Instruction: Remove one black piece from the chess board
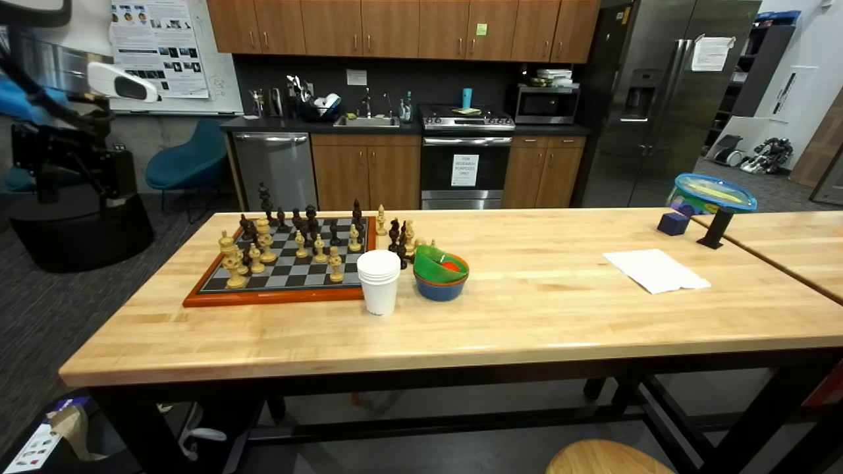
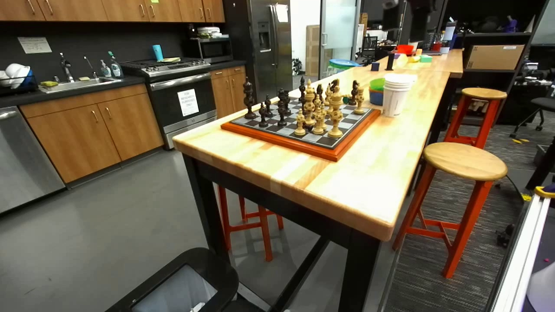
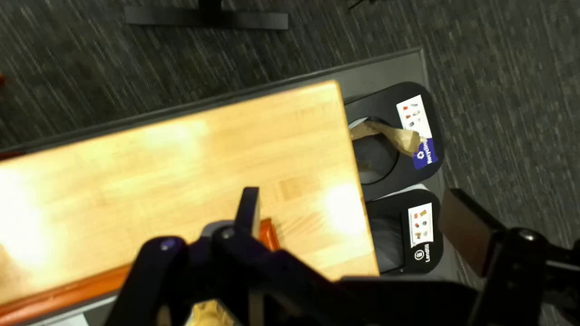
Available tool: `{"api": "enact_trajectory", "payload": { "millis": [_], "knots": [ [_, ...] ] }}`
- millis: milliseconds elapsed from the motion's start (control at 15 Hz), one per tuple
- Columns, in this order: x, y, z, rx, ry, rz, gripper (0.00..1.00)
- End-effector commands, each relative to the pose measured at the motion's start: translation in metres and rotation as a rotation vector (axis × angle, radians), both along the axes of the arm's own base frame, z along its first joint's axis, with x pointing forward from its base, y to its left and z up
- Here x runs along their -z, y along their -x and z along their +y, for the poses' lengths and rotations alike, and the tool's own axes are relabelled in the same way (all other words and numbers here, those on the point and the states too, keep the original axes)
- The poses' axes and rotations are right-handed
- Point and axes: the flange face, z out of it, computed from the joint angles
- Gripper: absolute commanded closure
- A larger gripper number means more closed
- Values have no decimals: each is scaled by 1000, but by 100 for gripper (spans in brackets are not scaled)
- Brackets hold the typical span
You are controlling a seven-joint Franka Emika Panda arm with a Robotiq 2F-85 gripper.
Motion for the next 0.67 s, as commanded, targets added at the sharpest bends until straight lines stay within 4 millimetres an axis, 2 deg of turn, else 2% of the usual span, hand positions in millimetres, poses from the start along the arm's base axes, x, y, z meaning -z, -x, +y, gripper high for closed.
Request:
{"api": "enact_trajectory", "payload": {
  "millis": [0, 133, 200, 267, 400, 600],
  "knots": [
    [0, -81, 7, -66, 87, -46, 0],
    [-1, -118, 0, -62, 148, -81, 0],
    [-4, -130, -1, -66, 175, -90, 0],
    [2, -100, 0, -54, 133, -83, 0],
    [3, -124, -2, -60, 153, -83, 0],
    [4, -132, -2, -63, 157, -82, 0]
  ]
}}
